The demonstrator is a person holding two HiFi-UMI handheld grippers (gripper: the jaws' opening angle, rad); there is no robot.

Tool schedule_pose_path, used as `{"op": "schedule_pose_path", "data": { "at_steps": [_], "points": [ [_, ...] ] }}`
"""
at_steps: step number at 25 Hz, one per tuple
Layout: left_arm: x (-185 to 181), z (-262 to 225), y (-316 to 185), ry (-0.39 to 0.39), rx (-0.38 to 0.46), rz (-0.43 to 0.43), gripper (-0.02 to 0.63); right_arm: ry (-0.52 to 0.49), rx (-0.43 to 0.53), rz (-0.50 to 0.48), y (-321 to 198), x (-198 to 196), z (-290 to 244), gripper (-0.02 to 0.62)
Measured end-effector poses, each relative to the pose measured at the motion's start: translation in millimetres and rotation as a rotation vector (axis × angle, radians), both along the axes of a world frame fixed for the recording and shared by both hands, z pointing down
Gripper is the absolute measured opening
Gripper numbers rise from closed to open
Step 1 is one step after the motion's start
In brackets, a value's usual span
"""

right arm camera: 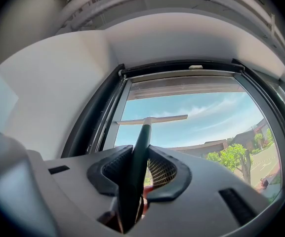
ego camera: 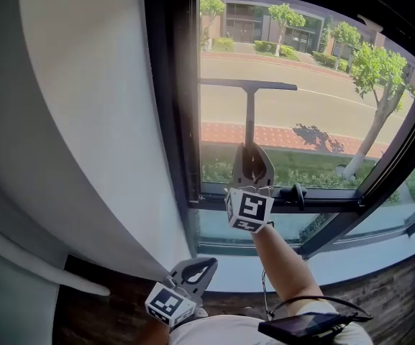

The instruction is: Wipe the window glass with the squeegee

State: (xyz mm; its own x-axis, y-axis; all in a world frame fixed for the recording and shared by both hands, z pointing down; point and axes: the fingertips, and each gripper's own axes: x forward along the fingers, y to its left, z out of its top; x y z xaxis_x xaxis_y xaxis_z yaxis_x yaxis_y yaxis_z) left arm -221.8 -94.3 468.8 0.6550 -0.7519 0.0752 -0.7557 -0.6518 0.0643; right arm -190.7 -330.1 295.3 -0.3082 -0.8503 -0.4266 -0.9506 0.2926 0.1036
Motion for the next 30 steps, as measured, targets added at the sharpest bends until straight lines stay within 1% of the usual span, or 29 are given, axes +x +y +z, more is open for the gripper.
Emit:
{"op": "schedule_pose_path", "data": {
  "at_steps": [7, 12, 20, 26, 30],
  "points": [
    [4, 2, -1, 0.008, -0.009, 0.011, 0.022, 0.019, -0.037, 0.002, 2, 2, 23, 0.100],
    [4, 1, -2, 0.002, 0.002, 0.011, 0.022, 0.026, -0.045, 0.008, 2, 2, 31, 0.100],
    [0, 1, -3, 0.003, -0.004, 0.005, 0.022, 0.023, -0.063, 0.009, 4, 2, 44, 0.100],
    [2, 6, -2, 0.002, -0.021, 0.012, 0.023, 0.039, -0.078, 0.006, 6, 4, 59, 0.100],
    [1, 6, -4, -0.002, -0.013, 0.011, 0.023, 0.057, -0.094, 0.007, 7, 4, 74, 0.100]
  ]
}}
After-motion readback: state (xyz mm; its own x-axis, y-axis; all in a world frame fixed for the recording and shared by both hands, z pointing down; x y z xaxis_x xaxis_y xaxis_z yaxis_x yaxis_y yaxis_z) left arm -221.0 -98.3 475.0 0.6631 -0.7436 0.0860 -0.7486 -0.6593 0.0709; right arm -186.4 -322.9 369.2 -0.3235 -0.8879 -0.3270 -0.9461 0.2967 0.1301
